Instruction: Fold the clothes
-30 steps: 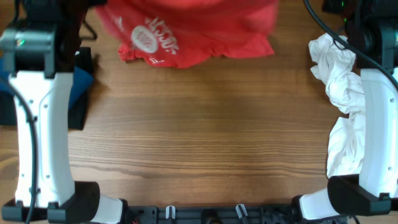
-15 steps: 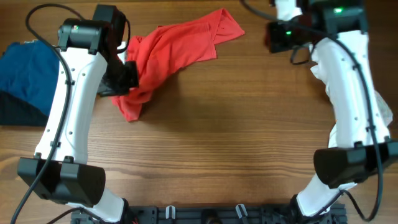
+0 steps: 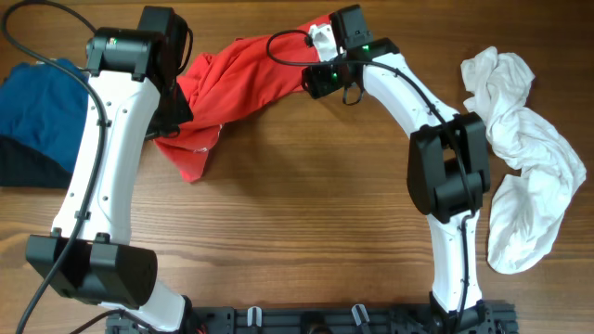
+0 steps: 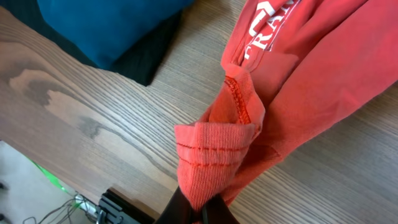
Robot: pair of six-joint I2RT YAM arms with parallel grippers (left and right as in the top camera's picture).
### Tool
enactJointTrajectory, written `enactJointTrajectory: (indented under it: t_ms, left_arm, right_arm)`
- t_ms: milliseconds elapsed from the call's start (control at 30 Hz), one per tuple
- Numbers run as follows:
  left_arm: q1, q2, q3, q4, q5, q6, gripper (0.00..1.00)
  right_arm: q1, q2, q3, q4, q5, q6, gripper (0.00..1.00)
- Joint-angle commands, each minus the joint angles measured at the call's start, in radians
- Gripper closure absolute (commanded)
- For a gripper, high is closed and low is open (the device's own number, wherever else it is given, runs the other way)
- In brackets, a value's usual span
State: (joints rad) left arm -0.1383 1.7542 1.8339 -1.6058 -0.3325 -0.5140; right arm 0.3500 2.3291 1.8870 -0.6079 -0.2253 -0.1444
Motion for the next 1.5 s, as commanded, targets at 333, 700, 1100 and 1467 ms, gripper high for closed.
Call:
enactJointTrajectory:
  t_ms: [333, 700, 1100, 1467]
  left_arm:
    - [-0.001, -0.011, -0.004, 0.020, -0.024, -0.018, 0.96]
    - [-0.001, -0.011, -0.004, 0.020, -0.024, -0.014, 0.96]
    - [-0.146, -0.011, -0.087, 0.036, 0.349, 0.020, 0.96]
    - [-0.489, -0.011, -0.290, 0.118, 0.447, -0.015, 0.37]
  right_arm:
    - [0.031, 0.136, 0.003, 0.088, 0.045, -0.066, 0.71]
    - [-0.032, -0.058, 0.010, -0.291, 0.564, 0.322, 0.96]
    - [-0.210, -0.167, 0.010, -0.782, 0.697, 0.391, 0.96]
    - [-0.391, -0.168, 0.010, -0.825, 0.696, 0.380, 0.96]
